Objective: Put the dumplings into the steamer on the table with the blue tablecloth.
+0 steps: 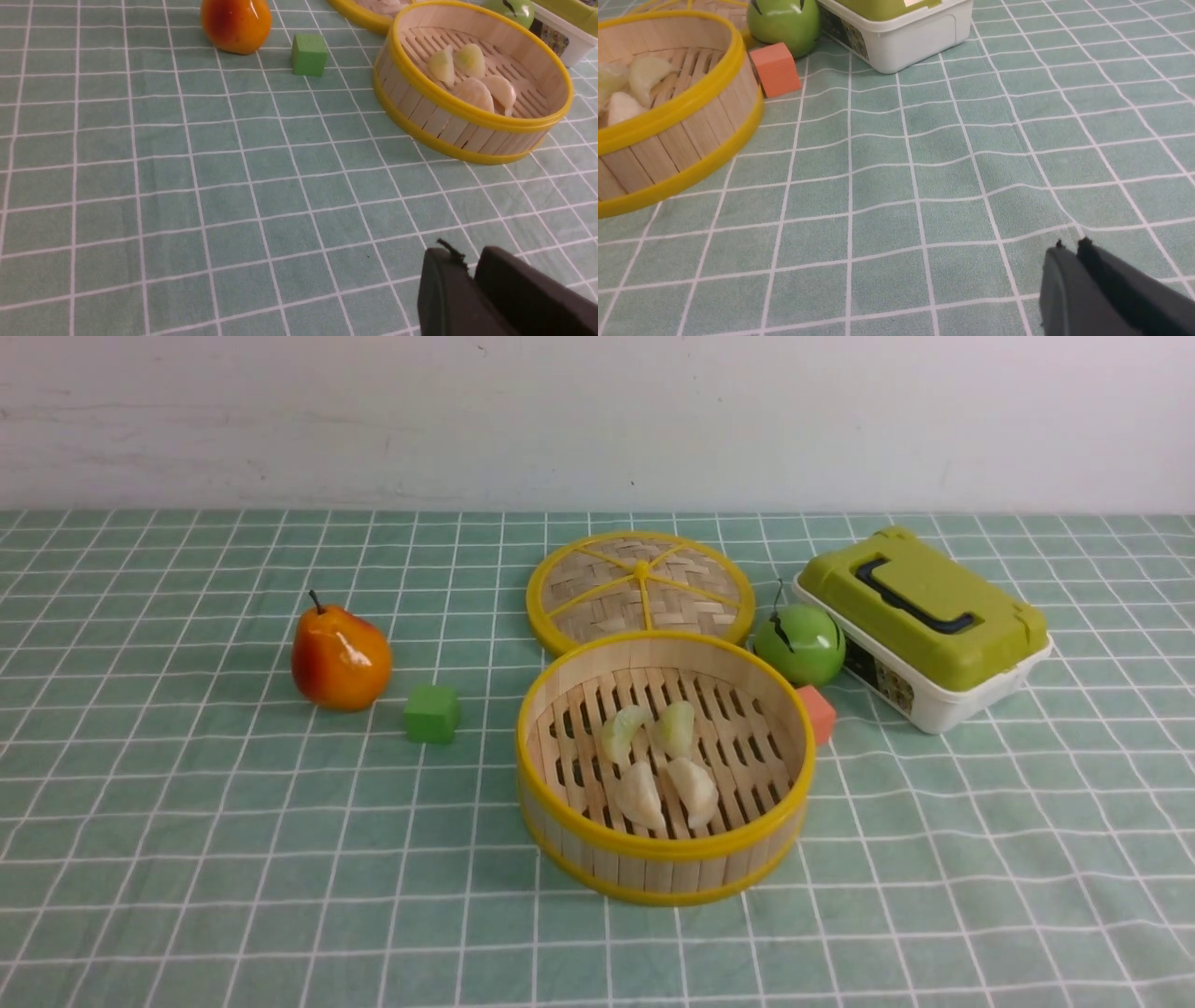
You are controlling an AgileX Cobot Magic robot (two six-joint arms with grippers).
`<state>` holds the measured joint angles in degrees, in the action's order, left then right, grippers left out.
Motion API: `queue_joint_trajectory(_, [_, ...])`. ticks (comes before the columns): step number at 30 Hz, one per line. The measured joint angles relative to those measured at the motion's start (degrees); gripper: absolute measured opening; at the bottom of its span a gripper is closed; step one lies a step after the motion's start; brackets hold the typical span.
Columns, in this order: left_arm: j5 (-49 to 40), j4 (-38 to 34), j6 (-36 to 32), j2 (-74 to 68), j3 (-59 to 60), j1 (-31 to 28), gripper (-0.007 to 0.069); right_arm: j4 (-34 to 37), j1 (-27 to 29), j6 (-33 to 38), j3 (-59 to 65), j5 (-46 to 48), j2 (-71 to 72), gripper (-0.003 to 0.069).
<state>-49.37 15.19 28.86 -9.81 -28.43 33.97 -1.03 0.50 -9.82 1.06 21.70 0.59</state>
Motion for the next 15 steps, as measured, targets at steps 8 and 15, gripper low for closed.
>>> queue_joint_trajectory(8, [14.8, 1.5, -3.0, 2.0, 4.6, -8.0, -0.0014, 0.0, 0.0, 0.0, 0.0, 0.0, 0.0, 0.0041])
queue_joint_trajectory(15, [33.5, -8.4, -10.2, 6.6, 16.7, -28.3, -0.0014, 0.0, 0.0, 0.0, 0.0, 0.0, 0.0, 0.0050])
